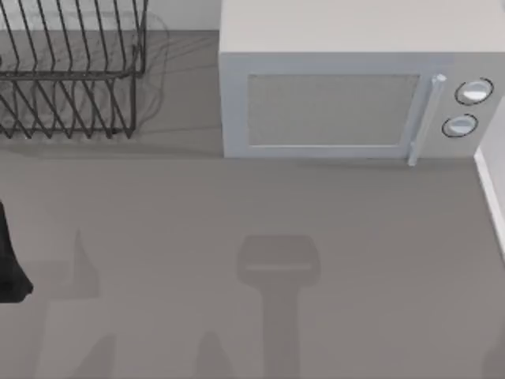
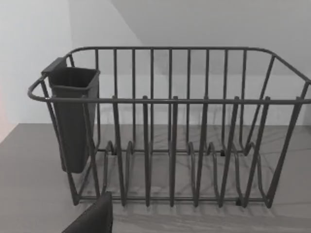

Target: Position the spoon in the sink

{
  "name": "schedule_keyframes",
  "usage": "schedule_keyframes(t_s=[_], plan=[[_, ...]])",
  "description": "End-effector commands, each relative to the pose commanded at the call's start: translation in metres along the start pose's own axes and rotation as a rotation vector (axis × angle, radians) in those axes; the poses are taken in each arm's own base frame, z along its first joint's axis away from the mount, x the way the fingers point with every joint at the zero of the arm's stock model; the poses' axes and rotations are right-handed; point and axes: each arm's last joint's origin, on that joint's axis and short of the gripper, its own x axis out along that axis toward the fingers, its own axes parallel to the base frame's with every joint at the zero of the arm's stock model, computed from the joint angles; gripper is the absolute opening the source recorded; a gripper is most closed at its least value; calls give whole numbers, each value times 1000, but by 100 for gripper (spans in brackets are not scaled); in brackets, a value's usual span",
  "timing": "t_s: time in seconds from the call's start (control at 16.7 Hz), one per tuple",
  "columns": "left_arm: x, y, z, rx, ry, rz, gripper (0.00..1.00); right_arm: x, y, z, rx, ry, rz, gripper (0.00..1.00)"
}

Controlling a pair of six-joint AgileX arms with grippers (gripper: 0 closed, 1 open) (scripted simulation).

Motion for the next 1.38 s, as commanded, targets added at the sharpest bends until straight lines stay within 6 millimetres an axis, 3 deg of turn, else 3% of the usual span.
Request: schedule_keyframes(t_s=[0.66, 1.14, 1.2, 1.38], plan=[[0, 0, 0, 0, 0, 0, 100, 0, 0, 0, 0, 0, 0, 2], [0, 0, 0, 0, 0, 0, 100, 0, 0, 0, 0, 0, 0, 0], [0, 0, 0, 0, 0, 0, 100, -22, -1, 2, 0, -35, 2, 0], [0, 0, 0, 0, 0, 0, 100, -30, -2, 6, 1, -37, 2, 0]])
